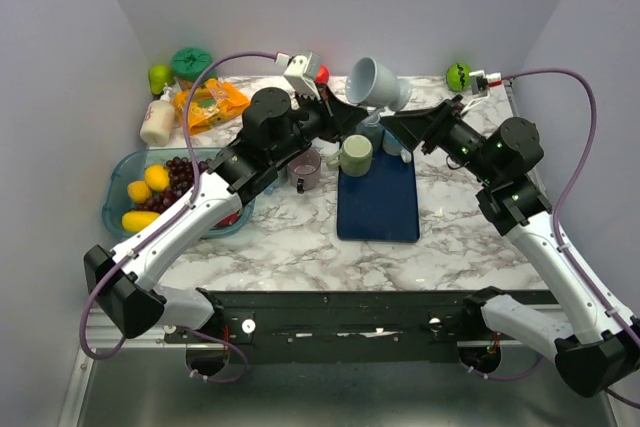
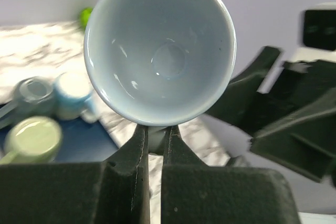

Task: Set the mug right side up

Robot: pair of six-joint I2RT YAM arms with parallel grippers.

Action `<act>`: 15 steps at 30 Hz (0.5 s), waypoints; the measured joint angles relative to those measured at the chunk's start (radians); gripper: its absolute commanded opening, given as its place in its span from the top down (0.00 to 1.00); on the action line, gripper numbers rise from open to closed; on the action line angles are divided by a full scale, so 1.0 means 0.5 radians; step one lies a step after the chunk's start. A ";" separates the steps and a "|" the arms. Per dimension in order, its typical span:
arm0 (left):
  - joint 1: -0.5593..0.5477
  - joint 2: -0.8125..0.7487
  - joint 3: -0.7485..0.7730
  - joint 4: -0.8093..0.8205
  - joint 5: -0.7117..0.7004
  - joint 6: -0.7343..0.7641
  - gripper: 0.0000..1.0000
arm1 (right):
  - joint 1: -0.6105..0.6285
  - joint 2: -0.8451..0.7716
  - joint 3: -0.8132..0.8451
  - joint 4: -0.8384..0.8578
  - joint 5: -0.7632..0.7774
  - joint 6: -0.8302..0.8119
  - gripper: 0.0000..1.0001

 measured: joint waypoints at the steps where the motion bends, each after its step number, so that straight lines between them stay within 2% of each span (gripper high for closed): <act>1: 0.000 -0.017 0.000 -0.124 -0.069 0.069 1.00 | 0.000 -0.015 -0.018 -0.037 0.015 -0.014 0.21; 4: 0.000 -0.063 0.000 -0.413 -0.247 0.206 1.00 | 0.000 -0.065 -0.062 -0.178 0.092 -0.069 0.14; 5: 0.000 -0.080 -0.002 -0.496 -0.302 0.253 1.00 | 0.000 -0.075 -0.065 -0.218 0.118 -0.079 0.09; 6: 0.000 -0.106 -0.004 -0.589 -0.377 0.299 1.00 | 0.000 -0.082 -0.068 -0.263 0.158 -0.099 0.00; 15: 0.000 -0.385 -0.156 -1.168 -0.937 0.439 1.00 | 0.000 0.014 -0.048 -0.599 0.449 -0.236 0.00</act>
